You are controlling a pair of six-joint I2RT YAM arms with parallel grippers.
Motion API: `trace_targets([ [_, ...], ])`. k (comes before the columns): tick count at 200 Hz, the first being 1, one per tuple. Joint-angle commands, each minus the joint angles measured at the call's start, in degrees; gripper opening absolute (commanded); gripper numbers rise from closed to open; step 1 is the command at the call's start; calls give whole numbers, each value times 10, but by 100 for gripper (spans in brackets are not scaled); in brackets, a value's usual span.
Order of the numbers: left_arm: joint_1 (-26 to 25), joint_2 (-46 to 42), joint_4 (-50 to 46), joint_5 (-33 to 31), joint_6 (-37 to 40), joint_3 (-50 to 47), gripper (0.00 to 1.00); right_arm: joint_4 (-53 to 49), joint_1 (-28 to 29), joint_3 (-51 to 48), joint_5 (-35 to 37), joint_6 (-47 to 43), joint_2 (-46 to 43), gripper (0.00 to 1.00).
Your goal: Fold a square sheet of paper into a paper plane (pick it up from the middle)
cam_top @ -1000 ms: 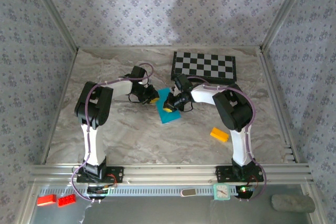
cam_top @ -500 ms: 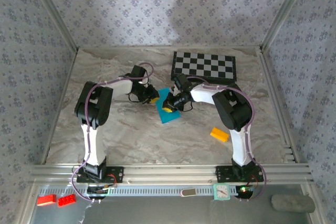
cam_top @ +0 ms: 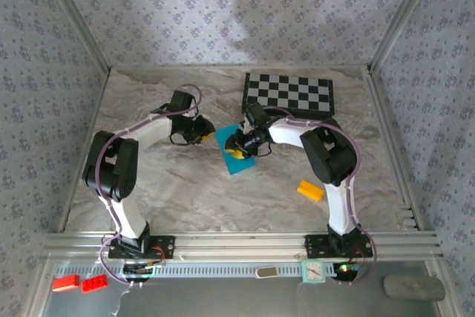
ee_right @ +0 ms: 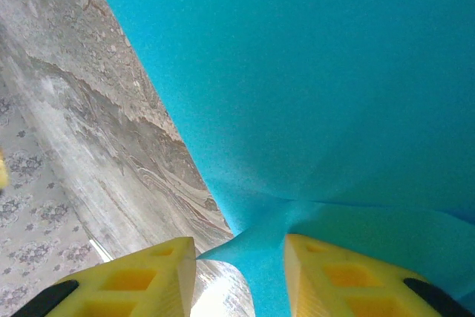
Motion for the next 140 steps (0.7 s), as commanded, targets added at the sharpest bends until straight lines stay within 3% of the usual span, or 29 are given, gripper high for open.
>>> trace_targets([
  [1, -16, -23, 9, 18, -16, -20, 25, -33, -1, -14, 26, -5, 15, 38],
  [84, -53, -22, 52, 34, -53, -63, 20, -30, -5, -21, 24, -12, 10, 45],
  [140, -69, -6, 59, 48, -59, -54, 11, -47, -8, -25, 35, -22, 12, 15],
])
